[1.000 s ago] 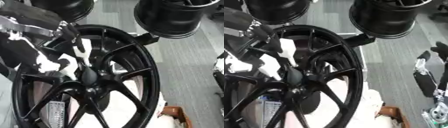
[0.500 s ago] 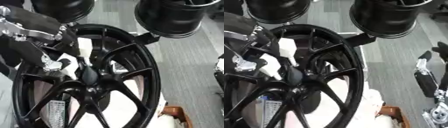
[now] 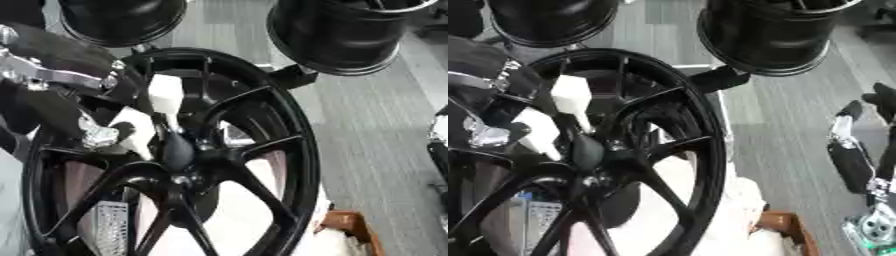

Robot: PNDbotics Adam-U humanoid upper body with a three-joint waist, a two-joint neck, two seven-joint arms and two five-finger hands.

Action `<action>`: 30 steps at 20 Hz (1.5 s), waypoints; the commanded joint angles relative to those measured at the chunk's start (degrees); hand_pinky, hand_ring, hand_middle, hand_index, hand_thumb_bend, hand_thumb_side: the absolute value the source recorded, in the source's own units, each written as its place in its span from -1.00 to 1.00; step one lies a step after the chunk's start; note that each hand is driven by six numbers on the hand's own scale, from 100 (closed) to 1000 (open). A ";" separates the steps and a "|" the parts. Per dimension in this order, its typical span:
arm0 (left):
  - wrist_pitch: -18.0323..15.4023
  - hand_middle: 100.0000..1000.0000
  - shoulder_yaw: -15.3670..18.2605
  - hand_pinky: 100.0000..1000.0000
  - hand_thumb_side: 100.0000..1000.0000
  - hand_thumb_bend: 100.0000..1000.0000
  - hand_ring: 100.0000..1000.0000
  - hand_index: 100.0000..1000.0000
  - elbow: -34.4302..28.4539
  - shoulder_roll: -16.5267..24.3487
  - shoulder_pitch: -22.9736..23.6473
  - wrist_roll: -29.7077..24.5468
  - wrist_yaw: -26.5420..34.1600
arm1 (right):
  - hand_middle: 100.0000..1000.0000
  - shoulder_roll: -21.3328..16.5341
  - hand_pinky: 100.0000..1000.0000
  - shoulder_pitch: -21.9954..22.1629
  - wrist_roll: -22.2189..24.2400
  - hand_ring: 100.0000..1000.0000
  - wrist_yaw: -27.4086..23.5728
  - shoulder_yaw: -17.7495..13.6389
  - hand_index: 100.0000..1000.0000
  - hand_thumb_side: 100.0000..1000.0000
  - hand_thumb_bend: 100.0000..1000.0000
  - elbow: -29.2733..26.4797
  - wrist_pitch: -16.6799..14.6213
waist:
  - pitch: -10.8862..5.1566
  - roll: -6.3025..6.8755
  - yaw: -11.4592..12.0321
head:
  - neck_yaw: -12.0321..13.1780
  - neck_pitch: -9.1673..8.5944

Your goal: Pull the pin out of the wheel hub.

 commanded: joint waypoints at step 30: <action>-10.48 0.46 1.36 0.66 0.98 -1.00 0.61 0.73 3.71 0.65 0.43 -2.70 -2.32 | 0.17 0.53 0.68 -0.24 -0.83 0.50 -0.97 0.35 0.51 -0.48 -1.00 -0.69 0.22 | -0.59 -0.17 -0.29 | -0.31 -1.14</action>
